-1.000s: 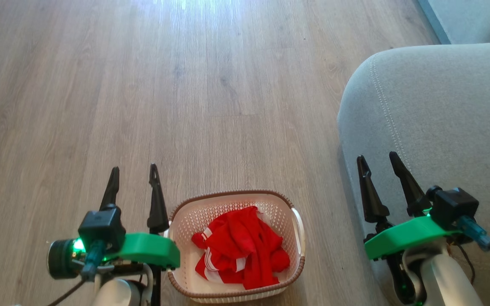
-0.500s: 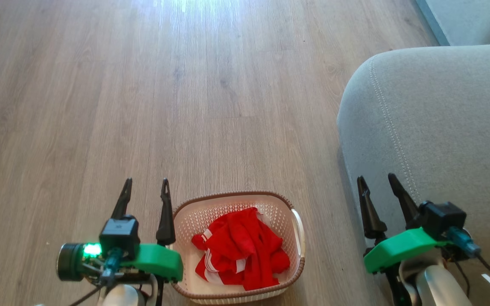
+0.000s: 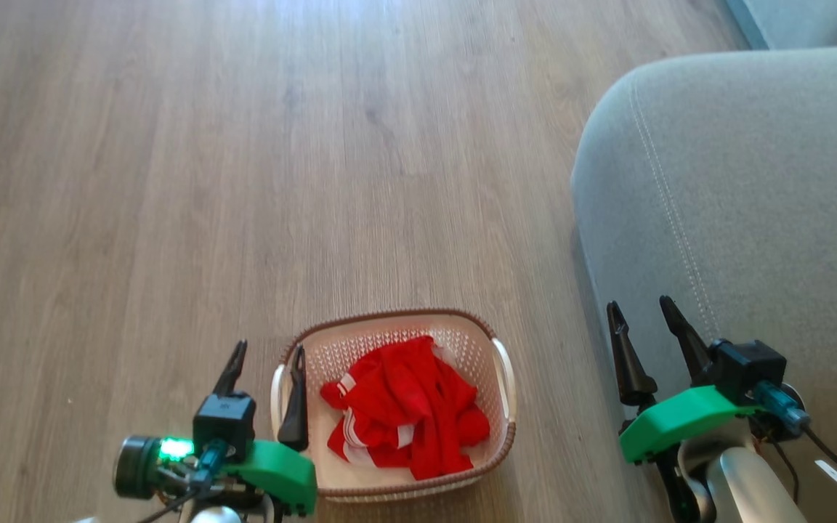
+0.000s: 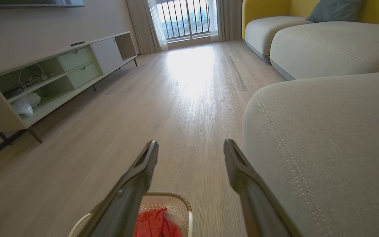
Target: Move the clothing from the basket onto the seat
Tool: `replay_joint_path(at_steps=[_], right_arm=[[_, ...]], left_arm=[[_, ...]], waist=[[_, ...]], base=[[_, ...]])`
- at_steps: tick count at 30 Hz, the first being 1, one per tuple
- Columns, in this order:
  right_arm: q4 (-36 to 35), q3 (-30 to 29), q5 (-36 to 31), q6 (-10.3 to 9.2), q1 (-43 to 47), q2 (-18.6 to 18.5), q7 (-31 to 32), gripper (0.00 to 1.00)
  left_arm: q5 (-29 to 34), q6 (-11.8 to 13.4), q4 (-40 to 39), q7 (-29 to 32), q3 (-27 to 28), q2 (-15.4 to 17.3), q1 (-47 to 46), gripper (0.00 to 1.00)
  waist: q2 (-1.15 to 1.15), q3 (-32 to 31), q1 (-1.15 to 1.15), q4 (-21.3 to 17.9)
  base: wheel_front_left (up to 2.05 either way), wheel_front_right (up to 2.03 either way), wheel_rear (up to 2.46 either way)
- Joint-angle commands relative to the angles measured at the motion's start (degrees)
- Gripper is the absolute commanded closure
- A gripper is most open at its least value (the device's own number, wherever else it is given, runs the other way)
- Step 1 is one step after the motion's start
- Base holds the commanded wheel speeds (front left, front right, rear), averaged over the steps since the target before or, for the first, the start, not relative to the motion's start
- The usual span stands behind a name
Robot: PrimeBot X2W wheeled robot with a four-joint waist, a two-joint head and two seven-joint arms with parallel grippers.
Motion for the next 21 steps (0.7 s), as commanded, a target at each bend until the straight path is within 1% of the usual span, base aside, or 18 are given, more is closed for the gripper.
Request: replay_joint_path(at_steps=[1,6,11,13,16,17,18,19,20,21], right_arm=[[-1.6,1.2,0.2,0.00,-2.6,-0.6,-0.7,0.00],[-1.5,0.7,-0.5,0.00,-4.0,-0.6,-0.7,0.00],[-2.2,0.4,-1.5,0.00,-5.9,-0.6,-0.7,0.00],[-2.5,0.3,-1.9,0.00,-6.6,-0.6,-0.7,0.00],[-3.3,-0.1,-2.3,0.00,-7.7,-0.6,-0.7,0.00],[-4.0,-0.2,-2.6,0.00,-8.5,-0.6,-0.7,0.00],[-4.3,-0.2,-2.9,0.00,-8.9,-0.6,-0.7,0.00],[-4.3,-0.2,-2.9,0.00,-8.9,-0.6,-0.7,0.00],[-5.5,0.0,-3.2,0.00,-9.8,-0.6,-0.7,0.00],[-5.9,0.0,-3.1,0.00,-10.0,-0.6,-0.7,0.00]], left_arm=[[0.6,-0.2,-1.3,-0.7,1.9,-0.3,-2.1,0.00],[0.7,-2.1,4.0,-0.7,0.6,-0.4,-4.4,0.00],[0.5,-3.2,8.2,-0.7,-0.6,-0.4,-8.3,0.00],[-0.5,-3.9,11.6,-0.7,-1.1,-0.4,-10.1,0.00],[-1.6,-4.8,17.3,-0.7,-1.6,-0.4,-14.5,0.00],[-0.6,-5.2,19.3,-0.7,-2.2,-0.4,-17.8,0.00],[-0.2,-5.5,20.1,-0.7,-2.4,-0.4,-19.3,0.00],[-0.2,-5.5,20.1,-0.7,-2.4,-0.4,-19.3,0.00],[1.2,-6.5,22.9,-0.7,-3.2,-0.4,-23.1,0.00],[1.7,-6.9,24.1,-0.7,-3.5,-0.3,-24.2,0.00]], waist=[[0.00,0.8,0.00,-0.3],[0.00,6.1,0.00,-0.9],[0.00,12.7,0.00,-1.8],[0.00,15.4,0.00,-2.3],[0.00,19.9,0.00,-3.0],[0.00,23.0,0.00,-3.6],[0.00,24.4,0.00,-3.8],[0.00,24.4,0.00,-3.8],[0.00,28.3,0.00,-4.6],[0.00,29.5,0.00,-4.9]], base=[[0.00,0.00,0.00],[0.00,0.00,0.00],[0.00,0.00,0.00],[0.00,0.00,0.00],[0.00,0.00,0.00],[0.00,0.00,0.00],[0.00,0.00,0.00],[0.00,0.00,0.00],[0.00,0.00,0.00],[0.00,0.00,0.00]])
